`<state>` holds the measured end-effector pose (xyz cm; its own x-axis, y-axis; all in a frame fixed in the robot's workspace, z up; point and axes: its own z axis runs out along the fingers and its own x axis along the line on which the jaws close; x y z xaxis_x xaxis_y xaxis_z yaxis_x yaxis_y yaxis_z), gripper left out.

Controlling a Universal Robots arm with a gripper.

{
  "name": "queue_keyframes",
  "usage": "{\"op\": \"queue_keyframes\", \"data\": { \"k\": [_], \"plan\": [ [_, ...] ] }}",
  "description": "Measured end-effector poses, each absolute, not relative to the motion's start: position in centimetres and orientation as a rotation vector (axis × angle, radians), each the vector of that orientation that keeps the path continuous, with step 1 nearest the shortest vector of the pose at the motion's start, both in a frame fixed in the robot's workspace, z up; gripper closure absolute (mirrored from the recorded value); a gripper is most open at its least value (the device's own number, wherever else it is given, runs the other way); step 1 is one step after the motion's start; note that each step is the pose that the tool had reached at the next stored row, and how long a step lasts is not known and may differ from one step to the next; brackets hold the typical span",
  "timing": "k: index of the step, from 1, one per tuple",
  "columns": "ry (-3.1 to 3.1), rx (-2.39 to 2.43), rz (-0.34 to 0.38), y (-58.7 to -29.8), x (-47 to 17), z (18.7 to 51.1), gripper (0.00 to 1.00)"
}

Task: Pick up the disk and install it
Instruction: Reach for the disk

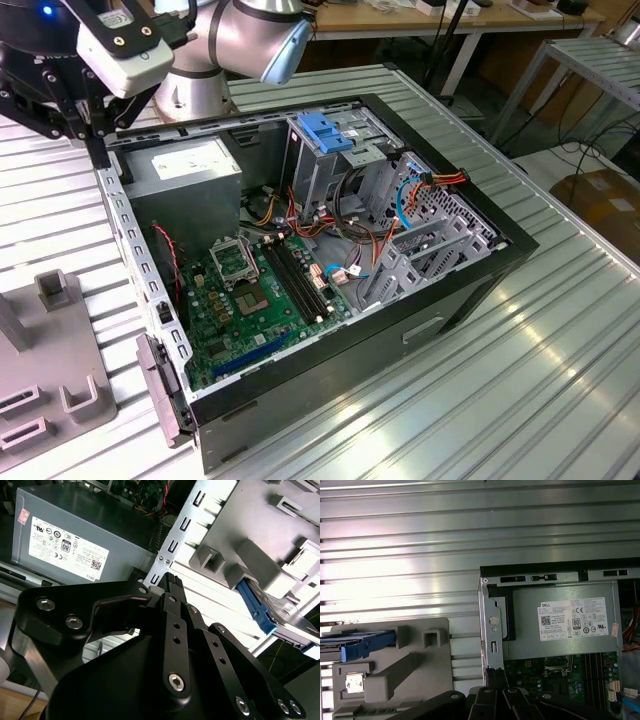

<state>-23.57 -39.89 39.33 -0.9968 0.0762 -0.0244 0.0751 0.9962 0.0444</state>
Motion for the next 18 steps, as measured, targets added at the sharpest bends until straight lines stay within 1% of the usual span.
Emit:
{"op": "queue_keyframes", "data": {
  "k": [18],
  "plan": [
    [3.112,0.118,0.068,-39.9,-25.1,39.3,0.9]
  ]
}}
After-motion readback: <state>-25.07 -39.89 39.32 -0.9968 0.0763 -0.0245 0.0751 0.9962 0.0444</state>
